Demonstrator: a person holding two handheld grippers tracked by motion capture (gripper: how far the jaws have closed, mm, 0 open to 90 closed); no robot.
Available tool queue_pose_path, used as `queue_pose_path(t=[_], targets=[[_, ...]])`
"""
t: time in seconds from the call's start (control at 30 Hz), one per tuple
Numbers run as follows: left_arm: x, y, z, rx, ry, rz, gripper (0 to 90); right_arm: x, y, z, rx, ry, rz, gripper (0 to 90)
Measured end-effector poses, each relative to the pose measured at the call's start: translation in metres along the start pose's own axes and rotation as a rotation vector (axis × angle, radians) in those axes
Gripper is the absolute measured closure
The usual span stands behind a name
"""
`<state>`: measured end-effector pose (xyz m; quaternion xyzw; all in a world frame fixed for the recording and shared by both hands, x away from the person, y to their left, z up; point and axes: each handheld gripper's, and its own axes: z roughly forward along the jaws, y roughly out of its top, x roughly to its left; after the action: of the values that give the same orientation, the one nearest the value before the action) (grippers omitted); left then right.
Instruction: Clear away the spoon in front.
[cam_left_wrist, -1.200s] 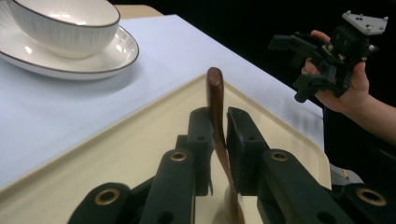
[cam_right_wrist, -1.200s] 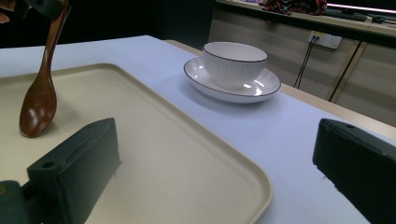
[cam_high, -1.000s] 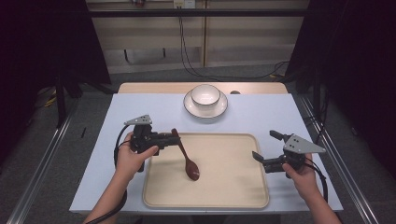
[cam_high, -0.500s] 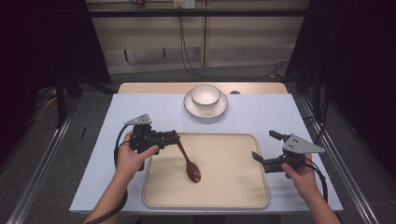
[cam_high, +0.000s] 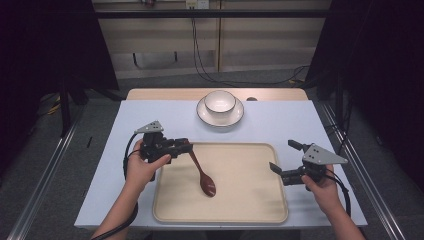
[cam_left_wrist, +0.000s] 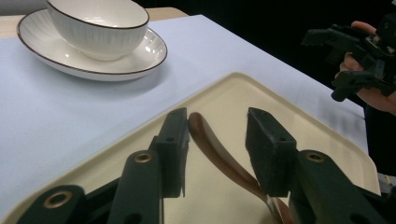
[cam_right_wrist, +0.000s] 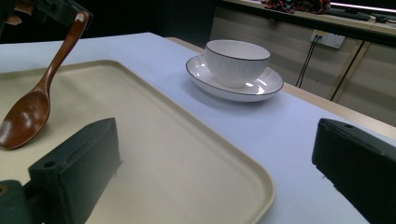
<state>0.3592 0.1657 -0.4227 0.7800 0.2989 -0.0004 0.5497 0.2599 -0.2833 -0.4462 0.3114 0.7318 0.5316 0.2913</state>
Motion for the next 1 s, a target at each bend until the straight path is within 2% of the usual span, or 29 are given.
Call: queue_pose_path(t=[0.07, 0.5, 1.0], targets=[[0.0013, 0.0000, -0.0006, -0.011, 0.004, -0.017, 56.1, -0.0001, 0.0001, 0.0001, -0.001, 0.000, -0.002, 0.8], [0.0039, 0.0009, -0.0010, -0.022, 0.046, 0.004, 50.7, 0.0001, 0.0005, 0.0000, 0.001, -0.002, -0.008, 0.8], [0.0042, 0.0034, -0.0063, -0.038, 0.049, 0.003, 41.2, 0.0004, 0.0012, 0.0001, -0.001, 0.002, -0.006, 0.8]])
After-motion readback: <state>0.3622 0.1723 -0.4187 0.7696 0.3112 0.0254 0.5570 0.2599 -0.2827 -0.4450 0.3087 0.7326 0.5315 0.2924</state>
